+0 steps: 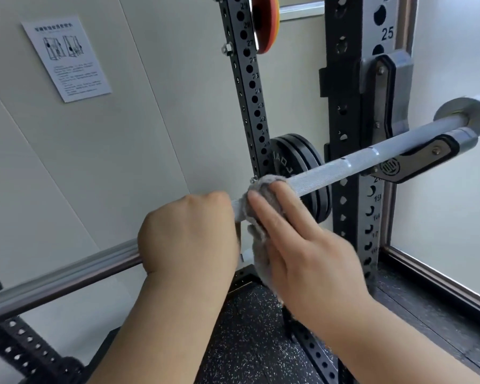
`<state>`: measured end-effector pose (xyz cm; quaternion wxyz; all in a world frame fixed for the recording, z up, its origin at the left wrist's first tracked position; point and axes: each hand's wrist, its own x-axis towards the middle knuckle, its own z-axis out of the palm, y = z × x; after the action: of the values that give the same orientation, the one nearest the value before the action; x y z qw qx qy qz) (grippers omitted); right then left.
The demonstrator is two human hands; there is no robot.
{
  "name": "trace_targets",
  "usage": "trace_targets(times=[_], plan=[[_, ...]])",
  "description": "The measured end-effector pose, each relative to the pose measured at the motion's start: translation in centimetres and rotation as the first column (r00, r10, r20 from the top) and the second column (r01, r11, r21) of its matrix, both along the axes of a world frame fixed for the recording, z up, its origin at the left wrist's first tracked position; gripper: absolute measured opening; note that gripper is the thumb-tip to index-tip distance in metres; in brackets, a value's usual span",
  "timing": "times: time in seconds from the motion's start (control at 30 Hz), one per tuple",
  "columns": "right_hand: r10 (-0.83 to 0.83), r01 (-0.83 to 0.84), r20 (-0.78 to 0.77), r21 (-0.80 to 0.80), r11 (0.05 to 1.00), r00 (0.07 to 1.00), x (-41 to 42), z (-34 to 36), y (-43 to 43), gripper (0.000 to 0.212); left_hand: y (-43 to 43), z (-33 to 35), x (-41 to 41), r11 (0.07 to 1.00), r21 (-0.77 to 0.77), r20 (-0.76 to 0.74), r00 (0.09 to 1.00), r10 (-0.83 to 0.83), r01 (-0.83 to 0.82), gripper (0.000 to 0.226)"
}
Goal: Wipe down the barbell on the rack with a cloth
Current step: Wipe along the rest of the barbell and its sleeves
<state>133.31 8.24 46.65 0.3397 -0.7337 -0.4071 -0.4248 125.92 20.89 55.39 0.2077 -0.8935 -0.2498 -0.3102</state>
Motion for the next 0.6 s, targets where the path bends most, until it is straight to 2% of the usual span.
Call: trace_targets(times=[0.17, 0.3, 0.37, 0.6], plan=[[-0.057, 0.078, -0.124, 0.178, 0.981, 0.991, 2.6, 0.6, -2.0, 0.041, 0.0, -0.7, -0.6, 0.998, 0.021, 0.029, 0.997, -0.066, 0.065, 0.06], [0.102, -0.102, 0.014, 0.011, 0.995, 0.995, 1.3, 0.3, -0.7, 0.046, -0.4, -0.5, -0.8, 0.996, -0.014, 0.036, 0.996, -0.087, 0.087, 0.055], [0.141, -0.139, 0.037, -0.06, 0.989, 0.989, 1.9, 0.9, -1.4, 0.047, -0.6, -0.4, -1.0, 0.994, -0.017, 0.049, 0.993, -0.107, 0.108, 0.055], [0.176, -0.176, -0.011, -0.133, 0.975, 0.984, 4.9, 2.6, -5.2, 0.048, -1.2, -0.1, -1.0, 0.991, -0.095, 0.035, 0.995, -0.089, 0.092, 0.046]])
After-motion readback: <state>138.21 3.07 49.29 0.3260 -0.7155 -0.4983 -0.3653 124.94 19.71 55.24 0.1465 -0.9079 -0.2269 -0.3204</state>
